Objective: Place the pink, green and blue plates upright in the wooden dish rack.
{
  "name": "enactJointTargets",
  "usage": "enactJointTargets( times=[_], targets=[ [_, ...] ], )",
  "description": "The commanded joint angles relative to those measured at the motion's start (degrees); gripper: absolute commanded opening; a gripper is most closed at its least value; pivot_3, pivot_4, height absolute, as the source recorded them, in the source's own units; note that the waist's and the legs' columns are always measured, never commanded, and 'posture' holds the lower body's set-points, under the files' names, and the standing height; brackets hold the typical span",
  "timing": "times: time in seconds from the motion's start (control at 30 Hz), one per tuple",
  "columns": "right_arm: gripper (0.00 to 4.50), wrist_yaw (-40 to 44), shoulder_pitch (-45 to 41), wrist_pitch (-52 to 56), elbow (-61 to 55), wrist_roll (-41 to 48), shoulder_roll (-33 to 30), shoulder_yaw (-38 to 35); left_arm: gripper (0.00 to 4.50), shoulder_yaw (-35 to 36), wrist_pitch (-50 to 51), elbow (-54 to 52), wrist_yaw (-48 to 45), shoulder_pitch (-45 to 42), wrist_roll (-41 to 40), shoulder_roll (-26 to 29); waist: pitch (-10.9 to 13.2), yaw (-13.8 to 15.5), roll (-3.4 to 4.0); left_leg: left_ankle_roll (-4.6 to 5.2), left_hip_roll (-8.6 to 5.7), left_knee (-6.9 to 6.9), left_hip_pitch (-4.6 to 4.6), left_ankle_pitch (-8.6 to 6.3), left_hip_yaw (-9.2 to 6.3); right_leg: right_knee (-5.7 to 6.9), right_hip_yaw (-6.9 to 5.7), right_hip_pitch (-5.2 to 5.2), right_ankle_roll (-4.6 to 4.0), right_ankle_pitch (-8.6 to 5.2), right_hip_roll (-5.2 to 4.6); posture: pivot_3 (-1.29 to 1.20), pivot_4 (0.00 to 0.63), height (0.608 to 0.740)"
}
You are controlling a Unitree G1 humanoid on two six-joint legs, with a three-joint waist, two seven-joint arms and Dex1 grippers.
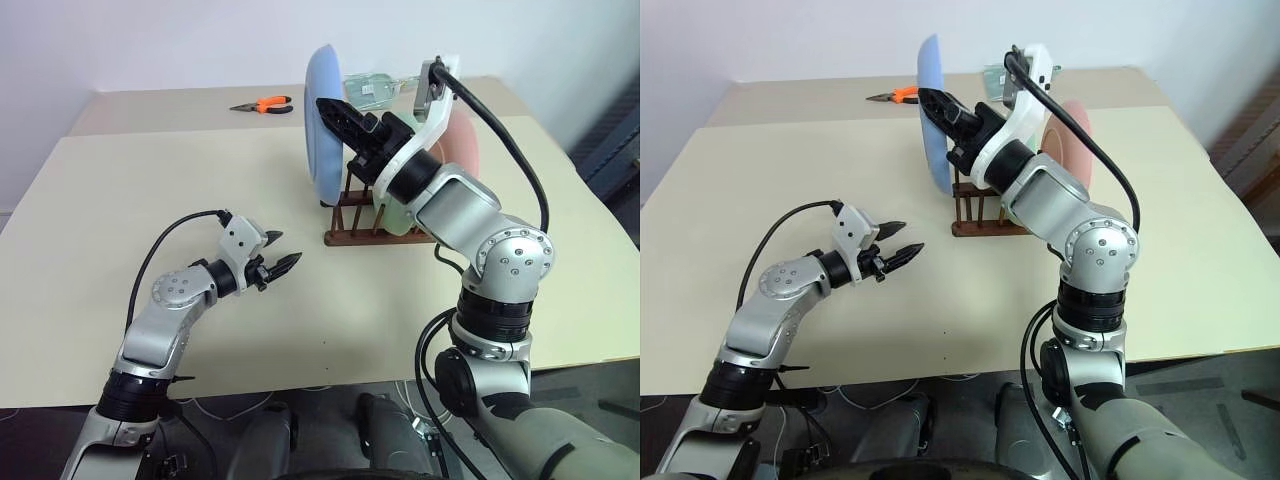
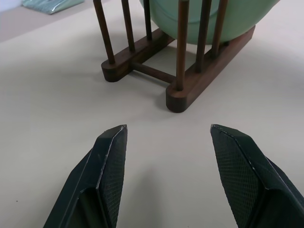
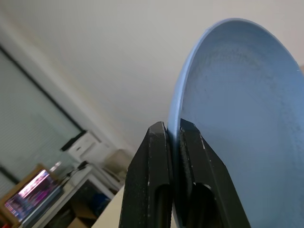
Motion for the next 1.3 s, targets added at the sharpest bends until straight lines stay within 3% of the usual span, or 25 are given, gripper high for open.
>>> enactJointTargets(
  times=[0.03, 0.4, 0.5, 0.6, 0.8, 0.9, 1.03, 1.13, 1.2, 1.3],
  targets=[
    [0.05, -0.8, 0.1, -1.3, -0.6, -0.3, -0.3, -0.8, 2.86, 1.1, -1.1, -1.6, 0.1, 0.1, -0.1, 0.3, 0.0, 0.0, 0.0, 0.0, 0.0, 0.0, 0.0, 0.0, 0.05, 0.0, 0.0, 0.0, 0.0, 0.0, 0.01, 0.0, 0.15, 0.74],
    [0.05, -3.0, 2.4, -1.1, 1.9, -1.7, -0.2, -0.7, 2.86, 0.3, -1.0, -1.8, -0.8, 0.2, -0.2, 0.0, 0.0, -0.1, 0.0, 0.0, 0.02, -0.01, 0.01, 0.0, 0.11, 0.0, 0.0, 0.0, 0.0, 0.0, 0.02, 0.0, 0.15, 0.74],
    [0.94, -2.1, 1.8, -2.4, 1.8, -4.4, -1.1, -0.4, 2.86, 0.4, -0.9, -1.9, -0.9, 0.3, -0.4, 0.0, 0.0, -0.1, 0.0, 0.01, 0.02, -0.03, 0.01, 0.0, 0.11, 0.0, 0.01, 0.0, 0.0, 0.0, 0.03, 0.0, 0.15, 0.74],
    [2.37, 2.8, -0.3, -4.4, 0.0, -12.3, -5.8, 2.4, 2.86, 0.4, -0.6, -2.3, -0.9, 0.5, -0.5, 0.0, 0.0, 0.0, 0.01, 0.01, 0.02, -0.03, 0.01, 0.0, 0.12, -0.01, 0.0, 0.0, 0.0, -0.01, 0.03, 0.0, 0.15, 0.74],
    [2.37, 20.0, -2.5, -12.5, -5.3, -31.5, -21.6, 11.6, 2.86, 0.1, -0.6, -2.3, -0.9, 0.4, -0.4, -0.2, 0.0, 0.0, 0.01, 0.01, 0.02, -0.02, -0.02, 0.0, 0.18, -0.07, -0.01, 0.01, 0.03, -0.03, 0.02, 0.0, 0.15, 0.74],
    [2.37, 27.7, 0.0, -17.5, -8.1, -34.8, -26.4, 10.3, 2.86, 0.0, -0.8, -2.3, -0.5, 0.4, 0.1, -0.3, 0.0, 0.0, -0.02, 0.01, 0.03, -0.03, -0.01, 0.0, 0.18, -0.12, -0.02, 0.06, 0.26, -0.16, 0.02, 0.0, 0.15, 0.74],
    [2.37, 44.1, 18.8, -16.8, -12.4, -26.2, -37.4, -7.4, 2.86, 1.0, -1.7, -1.4, -0.1, 1.7, 0.9, 0.9, -0.1, 1.6, -0.23, 0.03, 0.04, -0.01, -0.03, -0.02, 0.01, -0.26, -0.15, 0.26, 0.3, -0.23, -0.05, 0.0, 0.15, 0.74],
    [2.37, 53.8, 34.9, -17.1, -12.9, -25.8, -42.5, -16.9, 2.86, 2.0, -2.8, -0.1, -0.2, 2.5, 1.1, 1.6, 0.0, 1.8, -0.17, 0.18, -0.02, 0.06, -0.11, -0.1, 0.13, -0.5, -0.06, 0.32, 0.19, -0.32, -0.17, 0.0, 0.15, 0.74],
    [2.37, 57.3, 43.1, -18.1, -10.8, -26.8, -43.0, -21.4, 2.86, 2.6, -3.9, 1.6, 0.1, 2.7, 1.6, 1.8, 0.0, 1.6, -0.14, 0.24, -0.01, 0.06, -0.1, -0.14, 0.17, -0.59, -0.06, 0.37, 0.19, -0.32, -0.17, 0.0, 0.15, 0.74],
    [2.37, 59.7, 51.2, -22.7, -7.0, -33.2, -42.1, -21.8, 2.86, 4.5, -5.8, 4.6, 0.3, 3.4, 1.7, 2.3, 0.0, 1.1, -0.09, 0.23, 0.05, 0.07, 0.06, -0.16, 0.39, -0.59, 0.03, 0.39, 0.11, -0.25, -0.16, 0.0, 0.15, 0.74]
  ],
)
